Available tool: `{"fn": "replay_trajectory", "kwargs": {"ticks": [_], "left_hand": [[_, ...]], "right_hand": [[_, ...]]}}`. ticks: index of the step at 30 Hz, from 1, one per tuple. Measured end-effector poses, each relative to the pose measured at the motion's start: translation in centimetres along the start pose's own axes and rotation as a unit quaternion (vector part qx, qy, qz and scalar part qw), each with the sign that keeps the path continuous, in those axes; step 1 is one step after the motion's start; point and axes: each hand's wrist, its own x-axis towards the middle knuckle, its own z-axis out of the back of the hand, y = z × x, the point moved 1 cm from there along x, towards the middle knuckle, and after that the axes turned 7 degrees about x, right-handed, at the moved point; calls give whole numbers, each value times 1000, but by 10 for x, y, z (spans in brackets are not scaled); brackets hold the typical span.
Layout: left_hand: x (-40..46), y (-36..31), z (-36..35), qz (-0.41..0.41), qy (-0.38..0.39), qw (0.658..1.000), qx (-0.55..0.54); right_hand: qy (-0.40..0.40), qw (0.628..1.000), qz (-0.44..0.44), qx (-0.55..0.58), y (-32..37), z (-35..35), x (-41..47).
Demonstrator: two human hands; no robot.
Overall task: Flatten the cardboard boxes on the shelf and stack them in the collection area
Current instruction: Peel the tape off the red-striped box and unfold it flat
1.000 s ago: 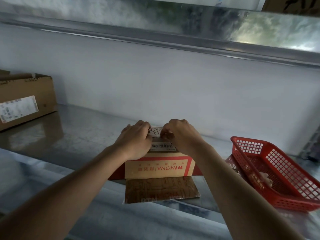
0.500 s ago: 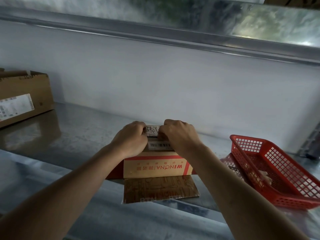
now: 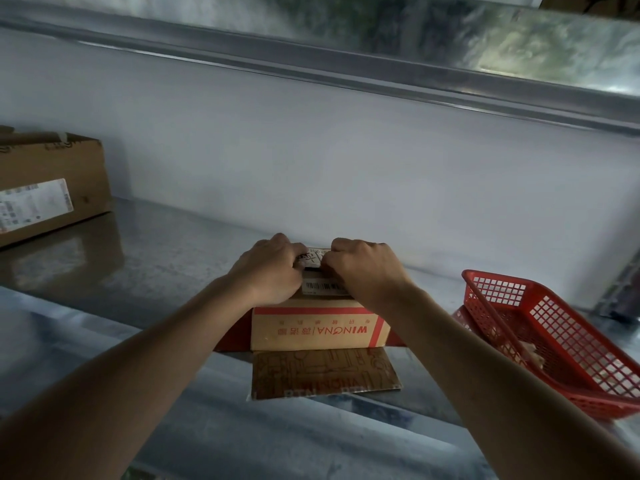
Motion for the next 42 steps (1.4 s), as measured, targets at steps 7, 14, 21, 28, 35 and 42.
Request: {"fn": "replay_trajectory", "kwargs": {"ticks": [7, 14, 21, 28, 35, 42], "left_hand": [[2, -6, 5, -17, -5, 999, 27], [-2, -9, 6, -31, -18, 999, 38], [-4, -9, 6, -30, -28, 998, 43], [-6, -14, 7, -23, -37, 998, 55], [-10, -16, 8, -24, -40, 997, 63], [-13, -15, 9, -15, -37, 998, 52]], "right_hand": [[28, 997, -64, 20, 0, 7, 1], [69, 997, -29, -29, 11, 18, 6], [92, 994, -44, -36, 18, 24, 7], [106, 988, -104, -35, 22, 27, 16], [131, 986, -59, -89, 38, 19, 19], [110, 986, -98, -80, 44, 19, 24]]}}
